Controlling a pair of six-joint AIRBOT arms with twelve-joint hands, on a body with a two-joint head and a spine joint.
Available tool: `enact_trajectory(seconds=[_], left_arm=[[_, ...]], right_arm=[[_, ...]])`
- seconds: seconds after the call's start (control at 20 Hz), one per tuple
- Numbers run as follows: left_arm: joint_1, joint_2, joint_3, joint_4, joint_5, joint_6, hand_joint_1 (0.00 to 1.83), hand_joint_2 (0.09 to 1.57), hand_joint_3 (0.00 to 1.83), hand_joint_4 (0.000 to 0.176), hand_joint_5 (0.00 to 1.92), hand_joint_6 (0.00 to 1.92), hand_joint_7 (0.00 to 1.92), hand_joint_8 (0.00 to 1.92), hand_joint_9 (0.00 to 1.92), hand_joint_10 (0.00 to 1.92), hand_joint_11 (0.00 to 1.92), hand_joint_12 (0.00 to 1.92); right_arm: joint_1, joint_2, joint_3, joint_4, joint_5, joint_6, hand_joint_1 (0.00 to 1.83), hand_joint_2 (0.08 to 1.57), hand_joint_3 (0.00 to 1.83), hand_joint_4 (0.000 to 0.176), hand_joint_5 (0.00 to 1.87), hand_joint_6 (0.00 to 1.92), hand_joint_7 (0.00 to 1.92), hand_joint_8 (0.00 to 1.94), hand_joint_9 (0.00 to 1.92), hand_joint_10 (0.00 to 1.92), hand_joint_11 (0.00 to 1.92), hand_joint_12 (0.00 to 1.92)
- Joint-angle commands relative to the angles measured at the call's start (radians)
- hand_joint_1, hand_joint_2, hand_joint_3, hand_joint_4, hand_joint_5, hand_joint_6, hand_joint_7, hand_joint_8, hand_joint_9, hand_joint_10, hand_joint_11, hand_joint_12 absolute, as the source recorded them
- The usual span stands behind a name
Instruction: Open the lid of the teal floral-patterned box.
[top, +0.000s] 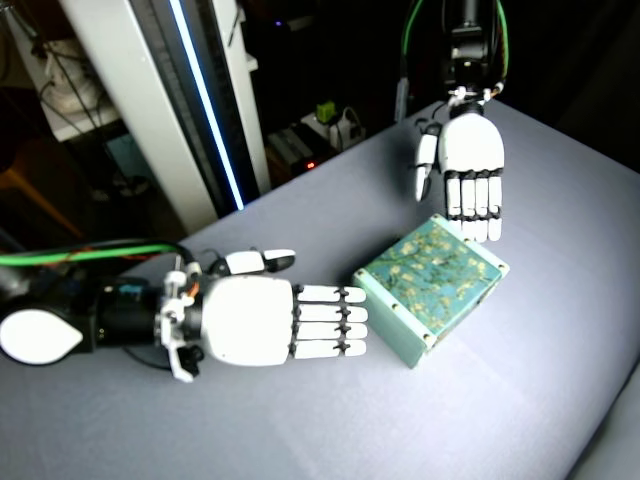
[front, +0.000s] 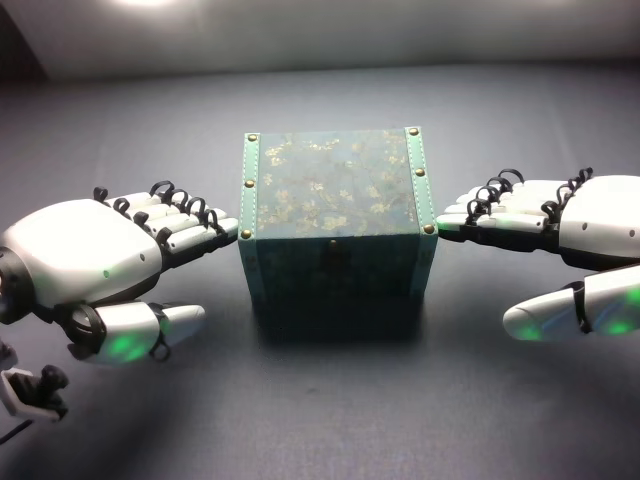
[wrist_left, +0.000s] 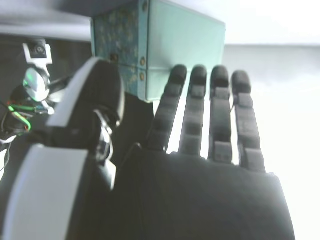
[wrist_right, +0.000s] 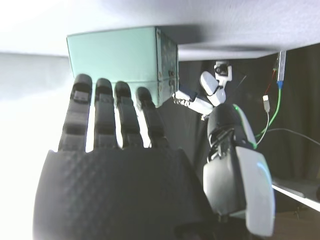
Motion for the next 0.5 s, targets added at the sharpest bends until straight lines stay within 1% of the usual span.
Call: enact_trajectory(seconds=[0.0,0.05,0.1,0.15,0.2,0.25,0.3,0.35,0.4,0.45], left_arm=[[-0.016,-0.006,0.000,0.005,-0.123,-0.002,0.00,1.57,0.05,0.000,0.08,0.00,0.08,0.00,0.09,0.00,0.10,0.06],[-0.022,-0.005,0.000,0.005,-0.123,-0.001,0.00,1.57,0.04,0.000,0.07,0.00,0.07,0.00,0.08,0.00,0.09,0.05],[-0.024,-0.005,0.002,0.005,-0.122,-0.001,0.00,1.57,0.04,0.000,0.06,0.00,0.07,0.00,0.09,0.00,0.08,0.05],[-0.026,-0.004,0.003,0.005,-0.122,-0.001,0.00,1.57,0.04,0.000,0.05,0.00,0.07,0.00,0.09,0.00,0.10,0.05],[-0.028,-0.003,0.003,0.005,-0.122,-0.001,0.00,1.57,0.04,0.000,0.06,0.00,0.07,0.00,0.09,0.01,0.10,0.06],[-0.031,-0.002,0.003,0.005,-0.125,-0.001,0.00,1.57,0.04,0.000,0.06,0.00,0.05,0.00,0.08,0.00,0.08,0.05],[-0.033,-0.001,0.003,0.005,-0.130,-0.002,0.00,1.57,0.03,0.000,0.07,0.01,0.06,0.00,0.09,0.00,0.06,0.04],[-0.036,-0.001,0.003,0.005,-0.131,-0.002,0.00,1.57,0.03,0.000,0.08,0.01,0.06,0.01,0.09,0.00,0.05,0.03],[-0.038,-0.001,0.003,0.005,-0.133,-0.002,0.00,1.57,0.02,0.000,0.17,0.01,0.31,0.02,0.30,0.02,0.03,0.02],[-0.041,0.001,0.003,0.005,-0.135,-0.002,0.00,1.55,0.00,0.000,0.13,0.00,0.21,0.00,0.22,0.00,0.04,0.03]], right_arm=[[0.019,-0.002,-0.002,0.046,0.111,0.012,0.00,1.28,0.01,0.000,0.03,0.00,0.04,0.00,0.09,0.01,0.10,0.09],[0.020,-0.002,-0.002,0.050,0.114,0.013,0.00,1.28,0.00,0.000,0.05,0.01,0.06,0.01,0.13,0.02,0.16,0.13],[0.020,-0.002,-0.003,0.053,0.115,0.013,0.00,1.27,0.00,0.000,0.05,0.01,0.06,0.01,0.14,0.02,0.18,0.14],[0.020,-0.003,-0.002,0.056,0.117,0.013,0.00,1.29,0.00,0.000,0.08,0.00,0.07,0.01,0.27,0.01,0.26,0.43],[0.021,-0.004,-0.002,0.060,0.120,0.013,0.00,1.30,0.00,0.000,0.06,0.01,0.07,0.00,0.30,0.00,0.20,0.65],[0.021,-0.004,-0.001,0.065,0.124,0.013,0.00,1.32,0.00,0.000,0.05,0.00,0.06,0.00,0.21,0.00,0.07,0.69],[0.021,-0.004,0.000,0.072,0.130,0.013,0.00,1.34,0.00,0.000,0.06,0.00,0.07,0.00,0.16,0.00,0.01,0.67],[0.021,-0.003,0.000,0.077,0.134,0.013,0.00,1.34,0.00,0.000,0.03,0.00,0.05,0.00,0.12,0.00,0.00,0.60],[0.022,-0.003,0.000,0.082,0.138,0.013,0.00,1.35,0.00,0.000,0.05,0.01,0.05,0.00,0.07,0.00,0.00,0.46],[0.022,-0.002,0.000,0.090,0.145,0.013,0.00,1.36,0.00,0.000,0.09,0.00,0.08,0.00,0.10,0.00,0.00,0.48]])
